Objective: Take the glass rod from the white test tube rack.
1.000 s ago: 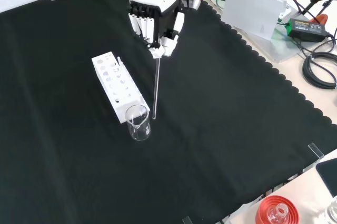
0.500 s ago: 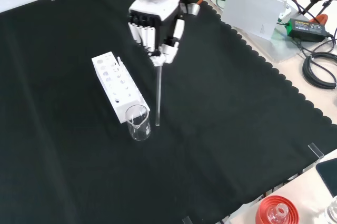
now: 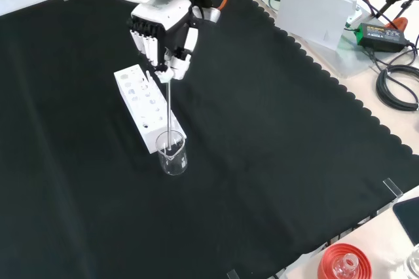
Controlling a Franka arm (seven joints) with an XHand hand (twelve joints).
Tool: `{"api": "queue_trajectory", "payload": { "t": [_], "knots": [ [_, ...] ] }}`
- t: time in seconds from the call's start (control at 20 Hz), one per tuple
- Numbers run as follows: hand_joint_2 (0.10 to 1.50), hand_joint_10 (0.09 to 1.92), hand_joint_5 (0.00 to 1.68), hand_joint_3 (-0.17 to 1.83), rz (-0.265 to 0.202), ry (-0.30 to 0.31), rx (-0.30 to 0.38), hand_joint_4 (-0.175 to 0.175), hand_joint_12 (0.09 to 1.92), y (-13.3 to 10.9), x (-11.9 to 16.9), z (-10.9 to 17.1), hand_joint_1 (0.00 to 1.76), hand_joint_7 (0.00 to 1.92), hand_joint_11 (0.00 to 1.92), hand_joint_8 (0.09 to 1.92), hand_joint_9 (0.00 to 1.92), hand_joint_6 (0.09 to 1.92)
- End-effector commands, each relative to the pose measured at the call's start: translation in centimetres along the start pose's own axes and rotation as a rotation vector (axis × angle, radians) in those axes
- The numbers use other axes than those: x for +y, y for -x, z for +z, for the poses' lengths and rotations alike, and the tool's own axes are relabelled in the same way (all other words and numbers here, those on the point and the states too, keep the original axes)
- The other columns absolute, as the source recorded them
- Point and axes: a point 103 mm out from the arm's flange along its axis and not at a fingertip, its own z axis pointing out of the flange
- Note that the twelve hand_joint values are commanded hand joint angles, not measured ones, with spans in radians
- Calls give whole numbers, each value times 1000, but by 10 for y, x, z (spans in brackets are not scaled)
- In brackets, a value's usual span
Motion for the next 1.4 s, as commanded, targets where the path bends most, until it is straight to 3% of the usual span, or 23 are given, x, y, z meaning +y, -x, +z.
{"api": "queue_trajectory", "payload": {
  "t": [0.05,0.5,0.85,1.4],
  "knots": [
    [928,360,1173,136,12,-13,8,-175,613,20,-8,2,1321,1383,1577,582,1764,441],
    [931,361,1174,128,22,-70,30,-175,615,35,-9,26,1321,1383,1577,581,1763,439],
    [933,361,1175,124,-5,-99,38,-175,617,19,-3,40,1321,1384,1577,579,1763,437],
    [937,362,1176,117,-10,-127,38,-175,618,5,9,53,1321,1384,1576,578,1764,435]
  ]
}}
